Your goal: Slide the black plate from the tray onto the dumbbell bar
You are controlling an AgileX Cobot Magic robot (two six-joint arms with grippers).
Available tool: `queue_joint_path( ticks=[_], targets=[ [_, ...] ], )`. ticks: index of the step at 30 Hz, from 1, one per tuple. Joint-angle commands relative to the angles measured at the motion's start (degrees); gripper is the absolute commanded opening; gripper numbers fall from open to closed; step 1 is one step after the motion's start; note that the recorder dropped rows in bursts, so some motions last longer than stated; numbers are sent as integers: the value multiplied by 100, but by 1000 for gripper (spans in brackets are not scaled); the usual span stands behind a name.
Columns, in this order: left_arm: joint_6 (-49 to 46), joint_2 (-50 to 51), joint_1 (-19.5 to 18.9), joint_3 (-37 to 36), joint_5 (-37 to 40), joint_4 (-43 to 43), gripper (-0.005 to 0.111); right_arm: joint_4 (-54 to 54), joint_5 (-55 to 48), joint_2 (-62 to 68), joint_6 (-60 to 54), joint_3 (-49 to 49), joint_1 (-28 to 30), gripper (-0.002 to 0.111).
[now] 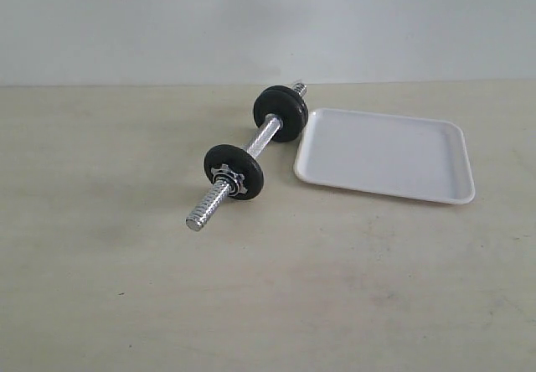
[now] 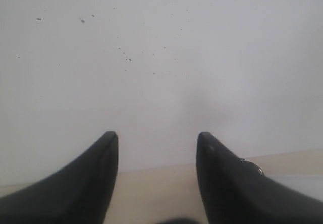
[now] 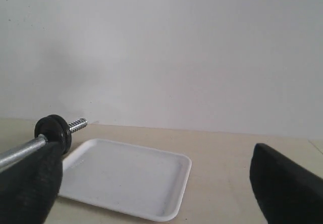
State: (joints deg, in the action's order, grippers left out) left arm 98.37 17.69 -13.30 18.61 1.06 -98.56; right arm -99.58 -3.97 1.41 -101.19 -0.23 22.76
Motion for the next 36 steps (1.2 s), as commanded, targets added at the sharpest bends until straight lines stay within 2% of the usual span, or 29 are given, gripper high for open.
queue_joint_path(
  ticks=[1,4,24,26,27,29,31,34,36],
  targets=[
    [79,-27,-15,-18,0,42,45,-37,88,-11,932,23,-1,89],
    [79,-27,-15,-18,0,42,45,-37,96,-11,1301,23,-1,89],
    [79,-27,-15,-42,25,30,45,-37,96,-11,1307,23,-1,89],
    [79,-110,-15,-202,78,738,45,-37,121,-11,1305,23,-1,89],
    [-126,-290,-25,-426,275,1404,45,-37,121,-11,1305,23,-1,89],
    [-899,-808,-52,-855,436,1939,45,-37,121,-11,1305,23,-1,89],
    [-1789,-1588,-245,-1202,165,2153,45,-37,121,-11,1305,23,-1,89],
    [-1928,-1769,-918,-1325,200,2318,45,-37,115,-23,1309,23,-1,89],
    [-1928,-1667,-1194,-1325,174,2375,45,-37,126,-24,1309,23,-1,89]
  ],
)
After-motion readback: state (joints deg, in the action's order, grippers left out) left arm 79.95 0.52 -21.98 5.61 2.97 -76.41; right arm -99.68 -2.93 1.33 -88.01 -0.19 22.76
